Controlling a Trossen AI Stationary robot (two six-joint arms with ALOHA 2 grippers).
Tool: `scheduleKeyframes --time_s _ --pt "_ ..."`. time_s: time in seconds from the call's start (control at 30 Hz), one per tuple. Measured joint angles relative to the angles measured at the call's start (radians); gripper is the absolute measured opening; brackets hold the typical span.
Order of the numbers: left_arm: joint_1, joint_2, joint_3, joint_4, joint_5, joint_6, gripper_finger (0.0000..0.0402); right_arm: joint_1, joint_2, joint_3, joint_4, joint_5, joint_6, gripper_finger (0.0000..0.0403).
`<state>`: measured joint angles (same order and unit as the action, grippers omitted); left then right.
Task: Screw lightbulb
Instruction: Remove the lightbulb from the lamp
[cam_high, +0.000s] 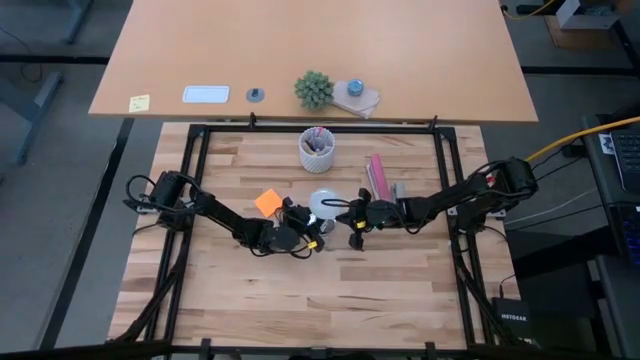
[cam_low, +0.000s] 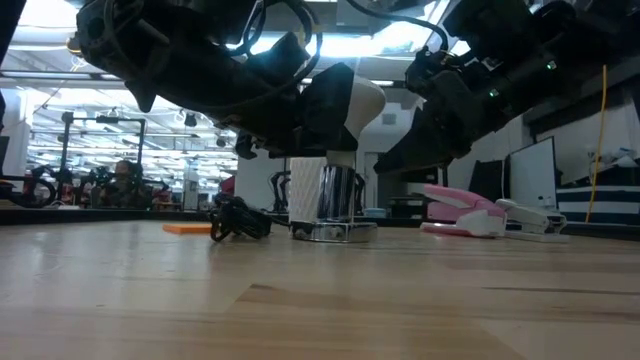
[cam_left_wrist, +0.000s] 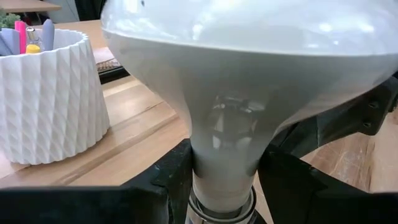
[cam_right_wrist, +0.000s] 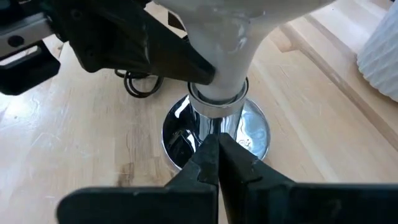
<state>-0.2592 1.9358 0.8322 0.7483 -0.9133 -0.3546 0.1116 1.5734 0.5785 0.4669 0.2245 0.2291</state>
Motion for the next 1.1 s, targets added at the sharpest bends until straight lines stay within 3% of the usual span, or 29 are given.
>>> scheduleKeyframes --time_s 0.4,0.8,1.1 --pt "-0.003 0.001 -0.001 -0.002 0.005 0.050 0.0158 0.000 -0.010 0.000 -0.039 0.000 -0.020 0.0003" --pt "0.009 0.005 -0.004 -0.036 0.009 0.019 0.0272 0.000 -0.056 0.001 -0.060 -0.001 -0.020 0.0003" --pt "-0.012 0.005 -0.004 -0.030 -0.043 0.022 0.0264 0.000 -0.073 0.001 -0.095 -0.002 -0.020 0.0003"
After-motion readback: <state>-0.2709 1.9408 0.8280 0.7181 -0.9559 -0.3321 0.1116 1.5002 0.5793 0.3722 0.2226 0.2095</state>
